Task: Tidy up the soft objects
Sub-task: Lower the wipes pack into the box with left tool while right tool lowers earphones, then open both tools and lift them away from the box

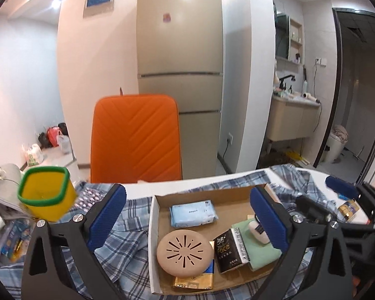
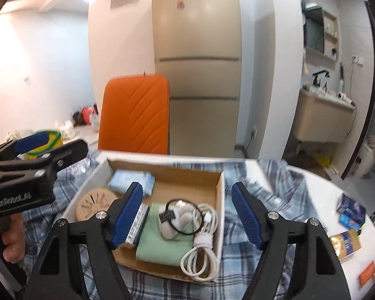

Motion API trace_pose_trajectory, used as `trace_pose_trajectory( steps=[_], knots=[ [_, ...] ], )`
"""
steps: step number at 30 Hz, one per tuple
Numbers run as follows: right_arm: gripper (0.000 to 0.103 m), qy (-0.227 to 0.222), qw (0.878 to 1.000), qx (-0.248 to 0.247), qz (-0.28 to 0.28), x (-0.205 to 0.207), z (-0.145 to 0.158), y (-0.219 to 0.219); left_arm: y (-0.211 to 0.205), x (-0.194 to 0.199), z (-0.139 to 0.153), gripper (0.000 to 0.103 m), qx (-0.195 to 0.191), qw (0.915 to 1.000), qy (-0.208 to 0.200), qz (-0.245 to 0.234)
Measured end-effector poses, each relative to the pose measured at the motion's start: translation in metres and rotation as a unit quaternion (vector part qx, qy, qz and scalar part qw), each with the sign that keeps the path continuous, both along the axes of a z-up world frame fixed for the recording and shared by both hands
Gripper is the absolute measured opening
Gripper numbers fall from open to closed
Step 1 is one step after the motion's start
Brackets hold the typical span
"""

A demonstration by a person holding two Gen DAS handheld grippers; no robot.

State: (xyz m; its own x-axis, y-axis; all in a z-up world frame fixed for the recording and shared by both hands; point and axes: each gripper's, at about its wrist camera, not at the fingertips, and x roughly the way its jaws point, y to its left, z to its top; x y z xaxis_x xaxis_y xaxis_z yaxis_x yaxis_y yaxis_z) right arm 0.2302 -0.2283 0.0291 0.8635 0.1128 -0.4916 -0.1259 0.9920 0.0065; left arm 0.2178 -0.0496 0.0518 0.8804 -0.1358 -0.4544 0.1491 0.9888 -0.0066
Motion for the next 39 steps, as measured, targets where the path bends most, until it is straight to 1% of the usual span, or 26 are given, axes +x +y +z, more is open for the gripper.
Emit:
trace_pose_trajectory(
  steps=[2, 4, 7, 10, 12, 15, 18, 21, 24, 32, 36, 39],
  knots=[
    [0.077, -0.027, 1.000, 0.001, -0.014, -0.011, 0.013, -0.005, 0.001, -0.009, 0.006, 0.102, -0.001, 0.9999, -0.012, -0.004],
    [0.087, -0.049, 0.999, 0.003, -0.021, -0.021, 0.024, -0.010, 0.001, -0.019, 0.010, 0.102, 0.002, 0.9996, -0.026, -0.008],
    [0.087, -0.082, 0.996, -0.012, -0.035, -0.038, 0.038, -0.012, 0.001, -0.032, 0.013, 0.102, 0.010, 0.9989, -0.045, -0.006],
    [0.087, -0.094, 0.995, -0.022, -0.028, -0.052, 0.044, -0.013, 0.004, -0.048, 0.015, 0.102, -0.003, 0.9976, -0.069, -0.005],
    [0.087, -0.105, 0.994, -0.024, -0.028, -0.064, 0.048, -0.013, 0.007, -0.060, 0.014, 0.102, -0.012, 0.9952, -0.097, -0.005],
    [0.088, -0.117, 0.992, -0.018, -0.035, -0.079, 0.050, -0.017, 0.009, -0.072, 0.012, 0.102, -0.012, 0.9933, -0.115, -0.004],
    [0.088, -0.122, 0.992, -0.006, -0.038, -0.091, 0.051, -0.023, 0.009, -0.082, 0.010, 0.102, -0.010, 0.9920, -0.126, 0.000],
    [0.090, -0.130, 0.991, 0.004, -0.044, -0.100, 0.052, -0.028, 0.011, -0.091, 0.008, 0.102, -0.017, 0.9916, -0.128, 0.011],
    [0.103, -0.142, 0.989, 0.014, -0.048, -0.109, 0.054, -0.035, 0.015, -0.104, 0.007, 0.102, -0.024, 0.9896, -0.141, 0.019],
    [0.103, -0.178, 0.982, 0.031, -0.050, -0.140, 0.058, -0.038, 0.023, -0.139, 0.001, 0.102, -0.040, 0.9854, -0.164, 0.020],
    [0.103, -0.193, 0.980, 0.027, -0.048, -0.158, 0.054, -0.035, 0.021, -0.153, -0.008, 0.102, -0.028, 0.9843, -0.174, 0.014],
    [0.103, -0.189, 0.981, 0.030, -0.041, -0.168, 0.045, -0.034, 0.019, -0.159, -0.013, 0.102, -0.018, 0.9852, -0.170, 0.013]
  ],
)
